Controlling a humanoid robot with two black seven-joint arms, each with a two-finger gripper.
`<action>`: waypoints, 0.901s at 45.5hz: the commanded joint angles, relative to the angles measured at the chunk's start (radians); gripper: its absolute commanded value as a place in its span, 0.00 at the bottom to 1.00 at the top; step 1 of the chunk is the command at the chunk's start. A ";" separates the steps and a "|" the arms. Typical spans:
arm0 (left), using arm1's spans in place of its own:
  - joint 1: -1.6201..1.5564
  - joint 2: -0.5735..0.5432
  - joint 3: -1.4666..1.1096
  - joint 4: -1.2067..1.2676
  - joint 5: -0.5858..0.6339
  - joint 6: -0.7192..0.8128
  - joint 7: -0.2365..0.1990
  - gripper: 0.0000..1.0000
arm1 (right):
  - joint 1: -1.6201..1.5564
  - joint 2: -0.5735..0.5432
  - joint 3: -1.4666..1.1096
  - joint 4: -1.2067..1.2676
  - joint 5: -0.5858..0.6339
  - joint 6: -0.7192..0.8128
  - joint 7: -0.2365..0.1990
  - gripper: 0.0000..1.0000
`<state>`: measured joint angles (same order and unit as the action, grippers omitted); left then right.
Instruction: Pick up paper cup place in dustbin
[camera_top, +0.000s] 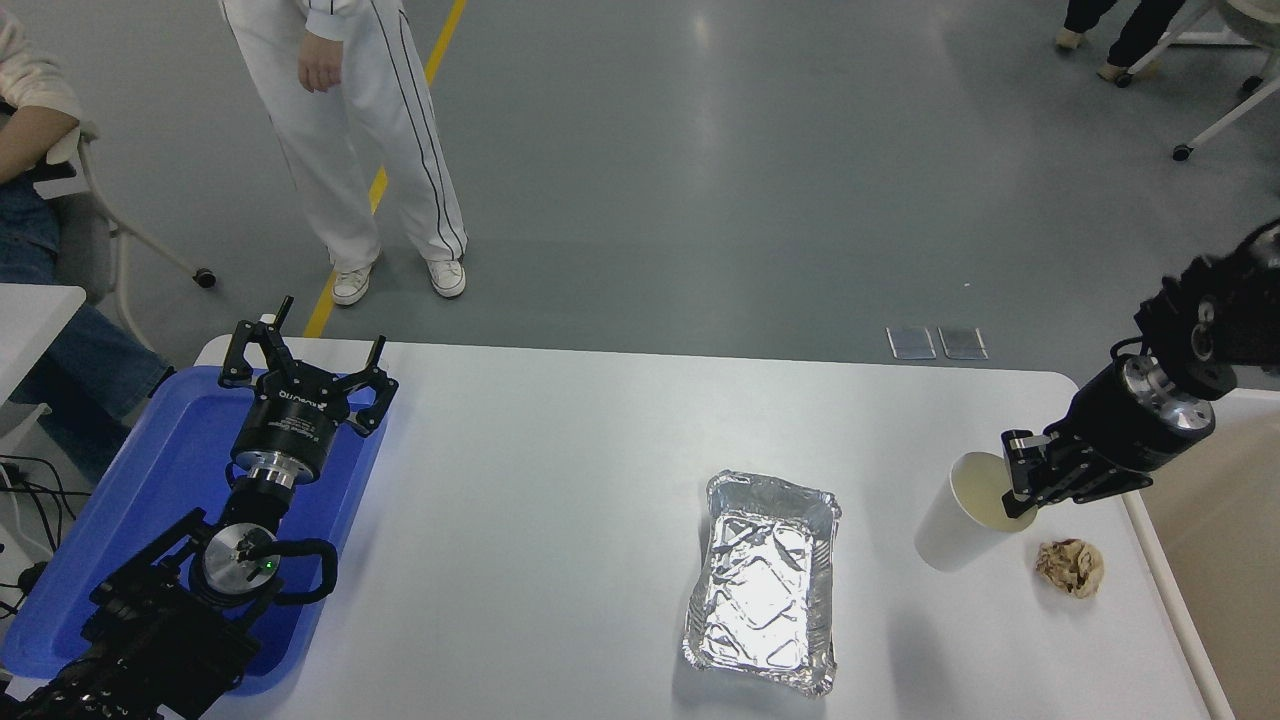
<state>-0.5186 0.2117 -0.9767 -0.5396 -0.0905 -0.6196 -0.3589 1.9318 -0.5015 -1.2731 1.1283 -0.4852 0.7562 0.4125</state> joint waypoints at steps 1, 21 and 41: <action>0.000 0.000 0.001 0.000 0.000 0.000 0.000 1.00 | 0.193 -0.034 -0.006 -0.001 -0.042 0.029 0.000 0.00; 0.000 0.000 0.001 0.001 0.000 0.000 0.000 1.00 | 0.381 -0.026 -0.058 0.004 -0.111 0.029 -0.001 0.00; 0.000 0.000 0.000 0.000 0.000 0.000 0.000 1.00 | 0.475 0.031 -0.233 0.013 -0.138 0.029 -0.001 0.00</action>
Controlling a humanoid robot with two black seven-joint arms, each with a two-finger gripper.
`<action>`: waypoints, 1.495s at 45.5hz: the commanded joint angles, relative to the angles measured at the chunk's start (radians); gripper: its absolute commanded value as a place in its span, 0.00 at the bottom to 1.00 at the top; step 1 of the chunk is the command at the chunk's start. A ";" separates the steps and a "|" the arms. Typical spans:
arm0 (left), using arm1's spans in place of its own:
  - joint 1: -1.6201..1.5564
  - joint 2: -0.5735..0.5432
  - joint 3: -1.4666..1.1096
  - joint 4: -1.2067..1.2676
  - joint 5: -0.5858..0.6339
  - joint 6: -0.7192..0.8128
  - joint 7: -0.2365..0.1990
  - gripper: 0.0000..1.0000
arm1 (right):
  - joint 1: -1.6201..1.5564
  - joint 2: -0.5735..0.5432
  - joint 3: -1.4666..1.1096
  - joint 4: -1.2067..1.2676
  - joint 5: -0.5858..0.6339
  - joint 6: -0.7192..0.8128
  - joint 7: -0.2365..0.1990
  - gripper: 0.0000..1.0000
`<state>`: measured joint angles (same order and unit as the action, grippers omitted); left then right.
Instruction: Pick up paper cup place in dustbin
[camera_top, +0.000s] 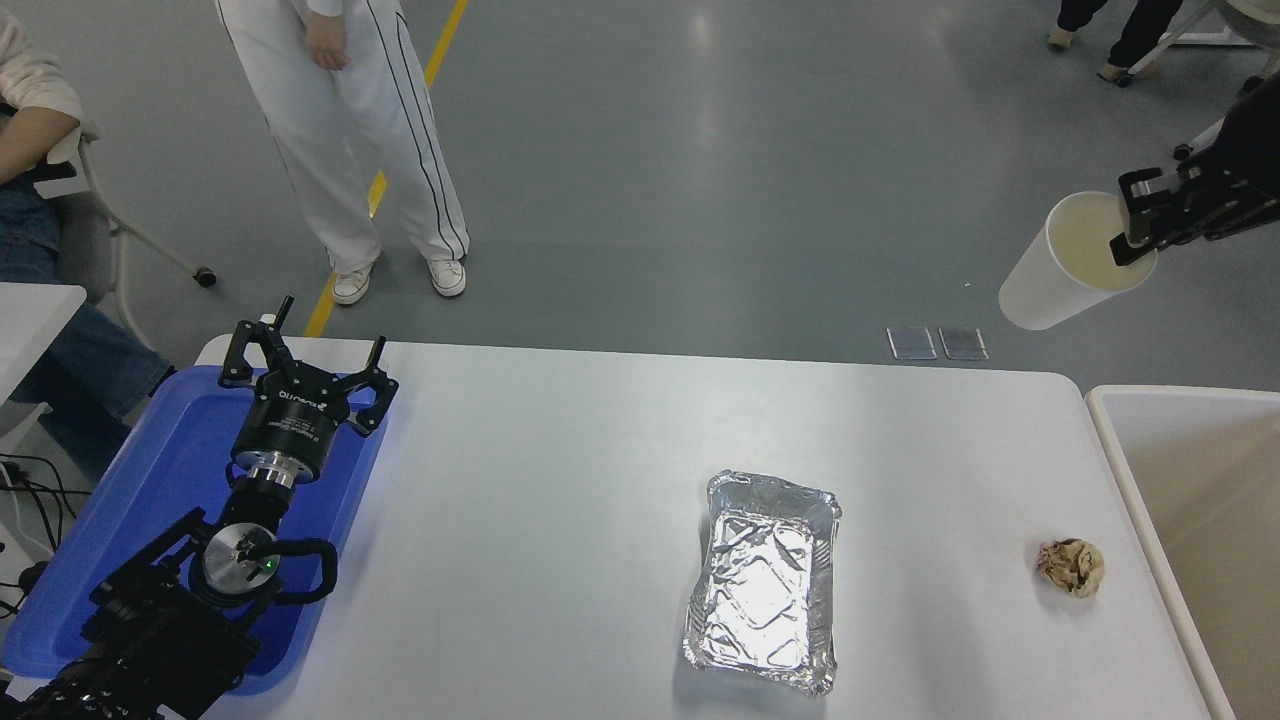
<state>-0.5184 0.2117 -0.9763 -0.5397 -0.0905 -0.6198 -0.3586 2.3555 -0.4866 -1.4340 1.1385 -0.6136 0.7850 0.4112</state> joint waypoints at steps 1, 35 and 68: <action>0.000 0.000 0.001 0.000 0.000 0.000 0.000 1.00 | 0.051 0.016 -0.074 0.003 -0.009 0.000 0.000 0.00; 0.000 0.000 -0.001 0.001 -0.002 0.000 0.000 1.00 | -0.334 -0.233 -0.115 -0.381 -0.117 0.000 -0.002 0.00; 0.001 0.000 -0.001 0.001 -0.002 0.000 -0.002 1.00 | -0.875 -0.492 0.236 -0.526 -0.097 0.000 -0.002 0.00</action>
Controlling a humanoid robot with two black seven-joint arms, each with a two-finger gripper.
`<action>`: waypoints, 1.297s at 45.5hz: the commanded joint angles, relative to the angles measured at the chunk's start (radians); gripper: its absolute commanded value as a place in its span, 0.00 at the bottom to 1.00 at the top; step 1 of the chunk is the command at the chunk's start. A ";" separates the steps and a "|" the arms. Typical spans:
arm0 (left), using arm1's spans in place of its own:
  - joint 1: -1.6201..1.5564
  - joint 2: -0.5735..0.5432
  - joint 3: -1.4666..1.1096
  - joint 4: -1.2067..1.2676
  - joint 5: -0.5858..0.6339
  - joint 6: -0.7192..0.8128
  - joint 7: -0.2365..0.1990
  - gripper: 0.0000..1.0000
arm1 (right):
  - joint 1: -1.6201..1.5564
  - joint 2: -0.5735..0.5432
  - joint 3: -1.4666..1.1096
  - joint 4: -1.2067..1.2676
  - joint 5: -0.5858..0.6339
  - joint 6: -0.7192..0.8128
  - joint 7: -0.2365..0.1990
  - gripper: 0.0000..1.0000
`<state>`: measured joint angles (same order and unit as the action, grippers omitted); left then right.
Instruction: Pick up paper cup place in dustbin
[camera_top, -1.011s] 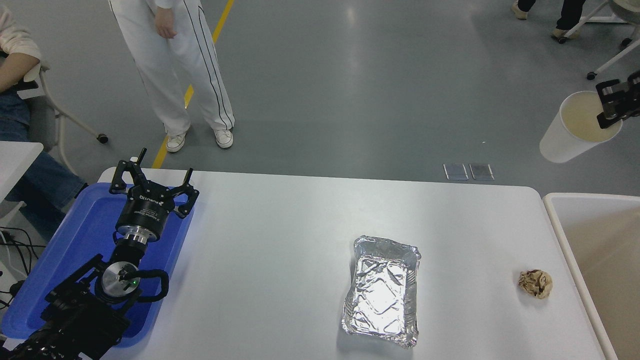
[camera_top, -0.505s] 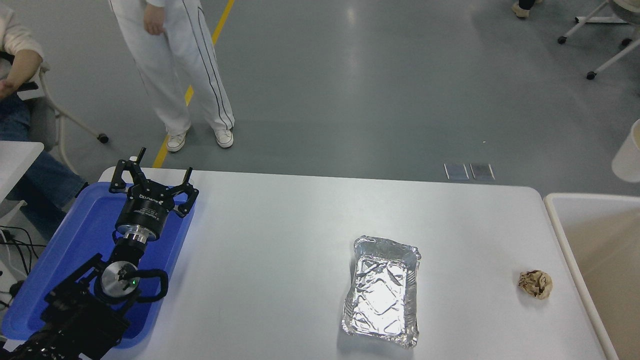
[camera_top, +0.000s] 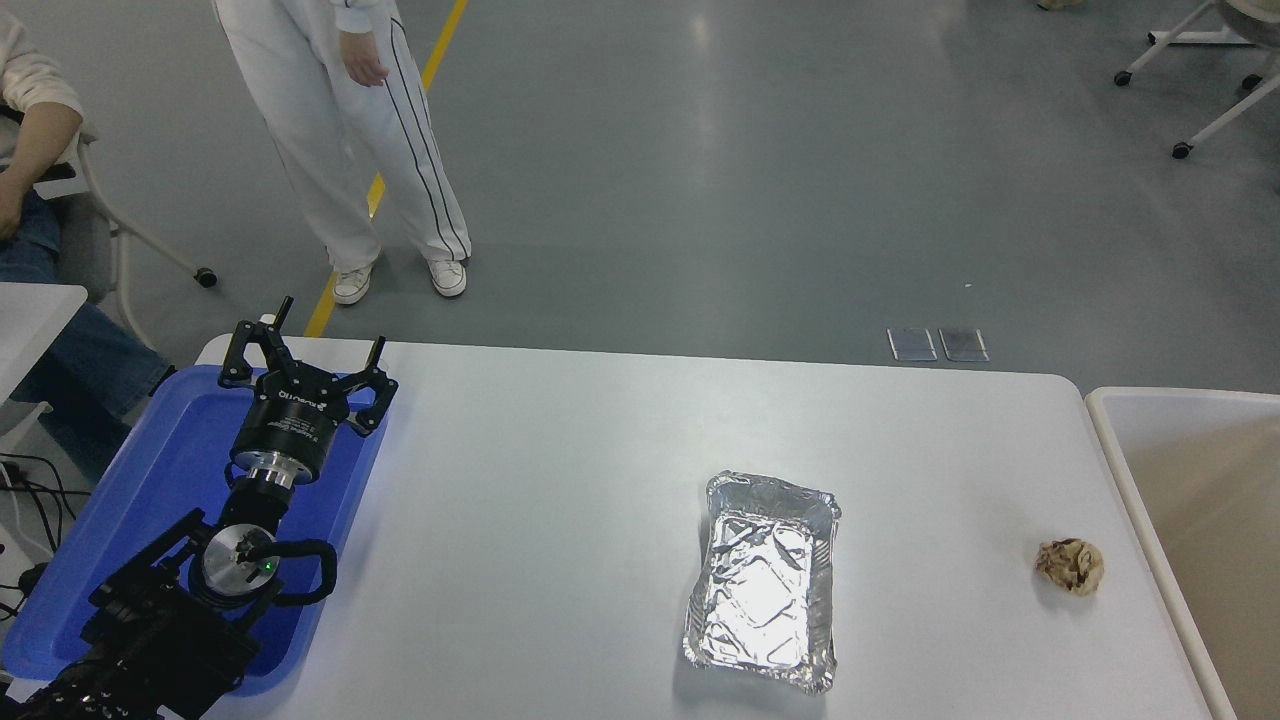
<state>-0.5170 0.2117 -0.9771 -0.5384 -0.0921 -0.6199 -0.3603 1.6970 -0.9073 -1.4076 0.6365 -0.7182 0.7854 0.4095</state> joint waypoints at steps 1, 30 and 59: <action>0.000 0.000 0.000 0.000 0.000 0.000 0.000 1.00 | -0.238 -0.080 0.235 -0.024 0.008 0.000 0.000 0.00; 0.000 0.000 0.000 0.000 0.000 0.000 0.000 1.00 | -0.828 0.071 0.677 -0.346 0.249 -0.425 -0.020 0.00; 0.000 0.000 0.000 0.000 0.000 0.000 0.000 1.00 | -1.044 0.280 0.894 -0.468 0.364 -0.644 -0.360 0.00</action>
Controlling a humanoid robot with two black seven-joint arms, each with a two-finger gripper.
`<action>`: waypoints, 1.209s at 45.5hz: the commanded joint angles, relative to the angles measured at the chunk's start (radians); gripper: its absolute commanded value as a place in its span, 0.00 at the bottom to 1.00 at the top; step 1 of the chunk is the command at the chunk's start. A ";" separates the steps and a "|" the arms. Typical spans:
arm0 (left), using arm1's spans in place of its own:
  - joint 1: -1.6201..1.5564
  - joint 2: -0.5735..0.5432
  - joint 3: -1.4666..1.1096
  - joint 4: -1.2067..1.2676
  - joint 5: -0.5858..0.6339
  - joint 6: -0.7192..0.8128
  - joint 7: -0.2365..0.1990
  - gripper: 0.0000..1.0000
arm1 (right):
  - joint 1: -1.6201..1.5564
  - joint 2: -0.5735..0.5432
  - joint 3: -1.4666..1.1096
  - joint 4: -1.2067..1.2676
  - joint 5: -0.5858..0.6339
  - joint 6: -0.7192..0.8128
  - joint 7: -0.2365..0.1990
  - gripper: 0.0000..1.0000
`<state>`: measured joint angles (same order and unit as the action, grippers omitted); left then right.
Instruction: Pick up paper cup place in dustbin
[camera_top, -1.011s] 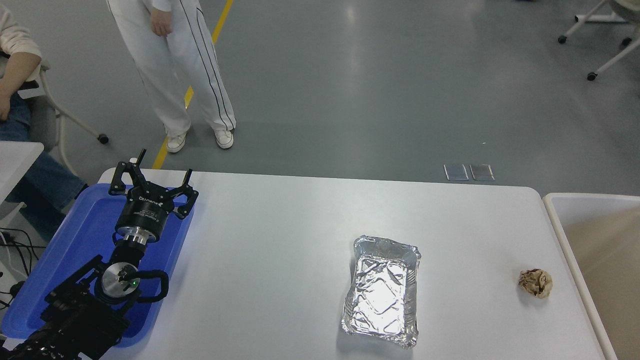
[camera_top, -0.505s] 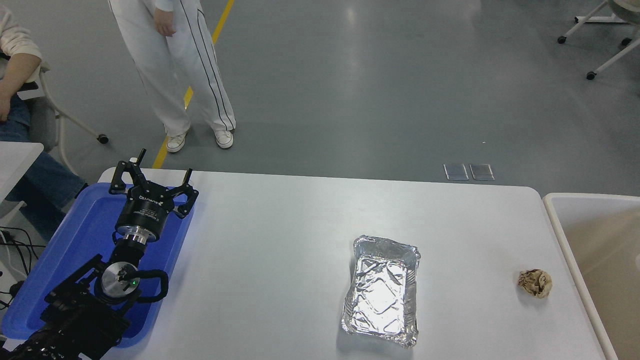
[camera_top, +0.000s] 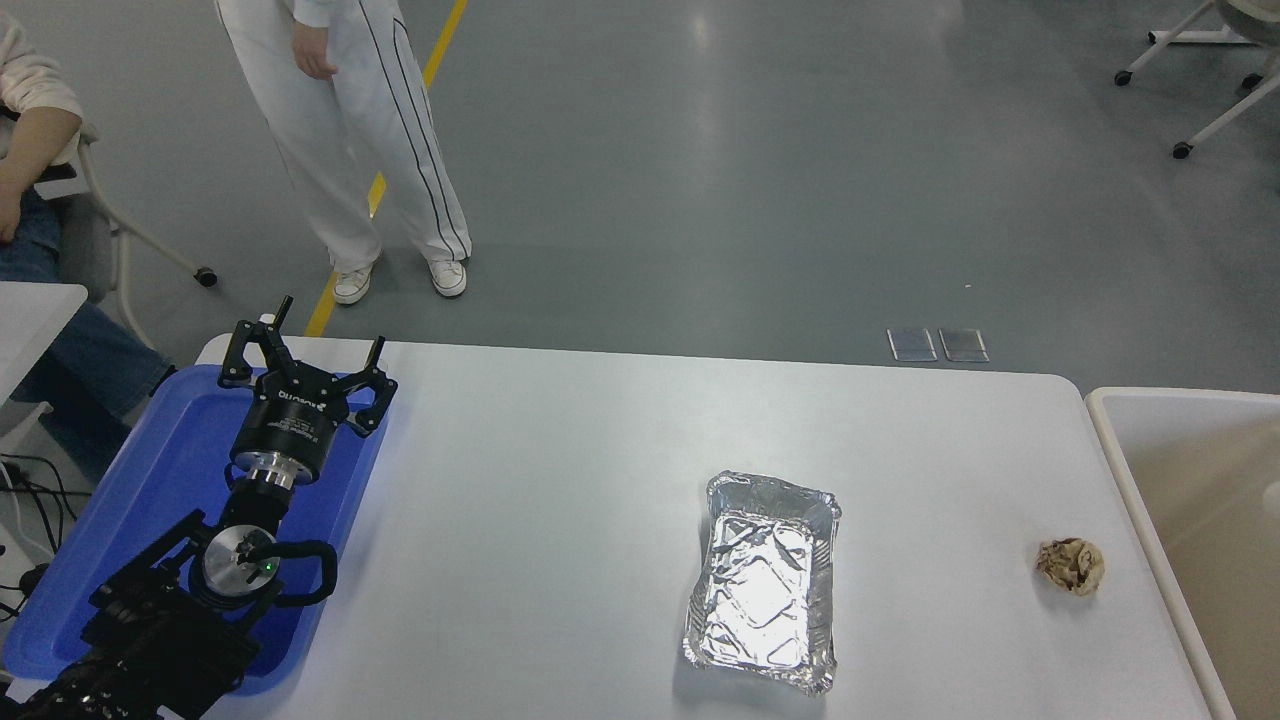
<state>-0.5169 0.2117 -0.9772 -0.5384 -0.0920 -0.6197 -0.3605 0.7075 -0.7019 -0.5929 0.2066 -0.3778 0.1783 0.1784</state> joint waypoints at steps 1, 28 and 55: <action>0.000 0.000 0.000 0.000 0.000 0.000 0.000 1.00 | -0.057 0.081 0.077 -0.041 0.023 -0.037 -0.137 0.00; 0.000 0.000 -0.002 0.000 0.000 0.000 0.000 1.00 | -0.069 0.111 0.111 -0.042 0.028 -0.119 -0.220 0.00; 0.000 0.000 0.000 0.000 0.000 0.000 0.000 1.00 | -0.066 0.107 0.193 -0.035 0.028 -0.275 -0.218 1.00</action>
<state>-0.5169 0.2117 -0.9781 -0.5384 -0.0920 -0.6198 -0.3605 0.6409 -0.5891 -0.4420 0.1724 -0.3498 -0.0671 -0.0388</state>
